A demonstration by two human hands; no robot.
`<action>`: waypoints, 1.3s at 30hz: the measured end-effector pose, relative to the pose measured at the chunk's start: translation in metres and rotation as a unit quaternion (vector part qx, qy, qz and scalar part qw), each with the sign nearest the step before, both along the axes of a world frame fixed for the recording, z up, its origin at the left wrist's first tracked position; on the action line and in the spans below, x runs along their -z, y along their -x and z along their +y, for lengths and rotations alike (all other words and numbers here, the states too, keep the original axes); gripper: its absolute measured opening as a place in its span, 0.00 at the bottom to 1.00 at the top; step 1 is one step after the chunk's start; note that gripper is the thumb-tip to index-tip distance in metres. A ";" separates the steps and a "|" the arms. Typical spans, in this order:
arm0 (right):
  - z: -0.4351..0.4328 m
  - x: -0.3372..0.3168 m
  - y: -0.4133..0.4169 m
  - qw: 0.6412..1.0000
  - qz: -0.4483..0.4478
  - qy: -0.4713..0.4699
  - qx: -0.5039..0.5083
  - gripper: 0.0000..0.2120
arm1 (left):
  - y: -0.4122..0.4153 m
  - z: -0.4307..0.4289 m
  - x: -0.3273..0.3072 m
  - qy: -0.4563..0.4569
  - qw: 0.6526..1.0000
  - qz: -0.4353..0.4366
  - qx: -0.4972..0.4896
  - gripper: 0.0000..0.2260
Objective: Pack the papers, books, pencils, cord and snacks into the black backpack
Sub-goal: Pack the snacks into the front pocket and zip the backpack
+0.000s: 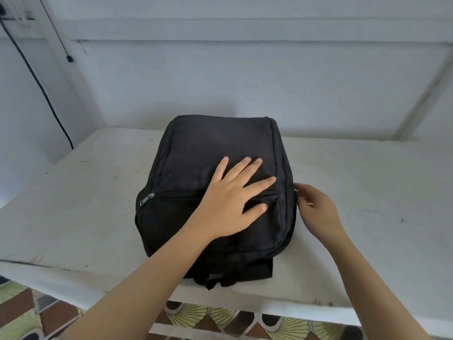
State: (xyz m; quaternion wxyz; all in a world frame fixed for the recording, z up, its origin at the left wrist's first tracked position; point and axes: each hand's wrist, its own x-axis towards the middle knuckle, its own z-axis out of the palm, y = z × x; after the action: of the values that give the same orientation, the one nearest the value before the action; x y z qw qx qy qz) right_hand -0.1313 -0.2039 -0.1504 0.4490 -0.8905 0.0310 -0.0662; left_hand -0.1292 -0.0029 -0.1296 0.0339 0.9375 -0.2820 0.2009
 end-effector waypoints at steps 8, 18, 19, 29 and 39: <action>-0.016 0.005 0.008 0.990 -0.038 0.134 0.027 0.08 | 0.004 -0.001 0.006 0.006 1.000 -0.022 -0.002 0.22; -0.012 0.025 0.050 0.949 -0.149 0.275 0.023 0.07 | 0.004 0.000 0.008 0.009 0.999 -0.034 -0.003 0.22; -0.011 0.027 0.055 0.948 -0.150 0.280 0.019 0.07 | 0.004 0.000 0.009 0.008 0.999 -0.033 -0.004 0.22; 0.029 0.022 0.116 0.944 -0.205 0.256 -0.042 0.10 | 0.006 0.002 0.009 0.002 1.000 -0.018 0.003 0.23; 0.083 0.035 0.151 0.951 -0.235 0.185 -0.076 0.09 | 0.017 0.009 -0.009 0.150 0.977 0.127 0.083 0.23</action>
State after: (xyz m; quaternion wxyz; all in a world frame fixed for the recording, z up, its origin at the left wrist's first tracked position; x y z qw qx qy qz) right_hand -0.2824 -0.1204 -0.1850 0.2748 -0.9169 -0.1558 -0.2441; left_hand -0.1462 0.0066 -0.1209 0.2266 0.9128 -0.3190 0.1168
